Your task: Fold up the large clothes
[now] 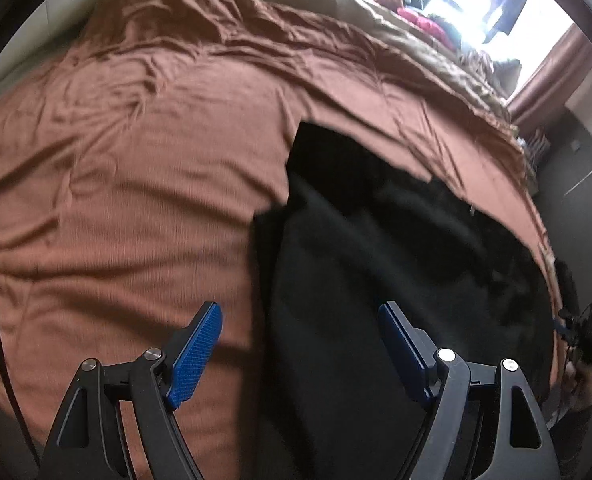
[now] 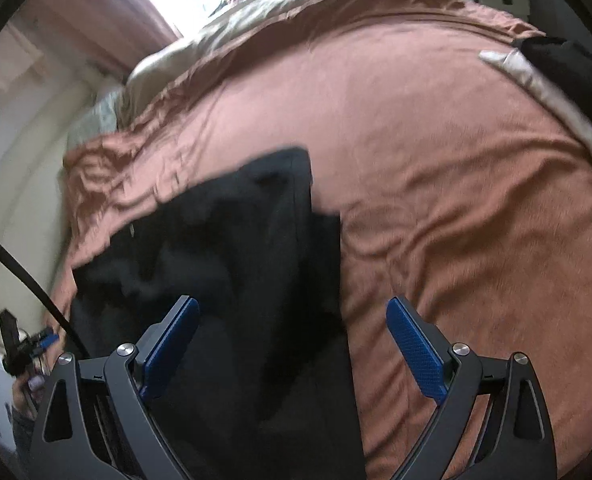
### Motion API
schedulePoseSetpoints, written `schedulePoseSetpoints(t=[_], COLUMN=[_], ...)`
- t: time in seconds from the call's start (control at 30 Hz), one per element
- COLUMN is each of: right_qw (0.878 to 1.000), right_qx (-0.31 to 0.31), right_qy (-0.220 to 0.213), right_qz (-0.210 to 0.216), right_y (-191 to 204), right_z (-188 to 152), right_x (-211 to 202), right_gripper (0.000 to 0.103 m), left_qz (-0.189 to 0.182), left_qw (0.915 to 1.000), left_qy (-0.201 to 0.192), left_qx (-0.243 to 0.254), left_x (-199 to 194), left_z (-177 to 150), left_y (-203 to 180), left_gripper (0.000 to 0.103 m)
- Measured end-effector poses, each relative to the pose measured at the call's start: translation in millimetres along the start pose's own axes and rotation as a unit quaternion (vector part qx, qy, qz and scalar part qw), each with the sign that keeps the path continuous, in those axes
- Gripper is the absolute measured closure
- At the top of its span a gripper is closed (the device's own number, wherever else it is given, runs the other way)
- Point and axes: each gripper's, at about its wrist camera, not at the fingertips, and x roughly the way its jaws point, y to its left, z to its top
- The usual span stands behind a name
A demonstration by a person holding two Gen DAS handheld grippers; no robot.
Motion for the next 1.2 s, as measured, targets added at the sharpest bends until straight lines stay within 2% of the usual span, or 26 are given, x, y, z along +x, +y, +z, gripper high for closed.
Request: schedulePoseSetpoints(t=[0.07,0.17,0.53,0.7,0.77,0.8,1.0,1.2], right_qw=[1.0,1.0,0.997,0.994,0.99,0.99,0.995,0.989], right_qx=[-0.006,-0.016,-0.033,-0.043,-0.048,-0.049,-0.065,-0.137], right_qy=[0.011,0.019,0.056,0.051,0.042,0.035,-0.017,-0.042], right_qz=[-0.017,-0.019,-0.048,-0.092,-0.123,-0.124,-0.079,-0.024], right_y=[2,4,-22,-26,-21,-17,12,85], right_z=[-2,-10,-69,-81,-80,-78,-65,-62], right_x=[0,-7,-25,-42,-52,-58,-119,-153], right_gripper=[0.008,0.008,0.009,0.009,0.012,0.014,0.016,0.016], left_qz=[-0.002,-0.011,-0.002,0.03,0.035,0.032,-0.034,-0.087], left_qw=[1.0,0.9999,0.9996,0.9994,0.9993,0.9994,0.9972,0.9905], left_qy=[0.002,0.001,0.029,0.017,0.01,0.007,-0.02,-0.038], left_qx=[-0.001,-0.003,0.003,-0.001,-0.006,-0.01,-0.063,-0.099], left_x=[-2,-8,-12,-24,-31,-34,-55,-61], left_z=[-15,-34,-107,-123,-125,-126,-137,-148], left_y=[0,2,12,18,21,23,38,41], left_gripper=[0.022,0.022,0.022,0.022,0.022,0.022,0.022,0.022])
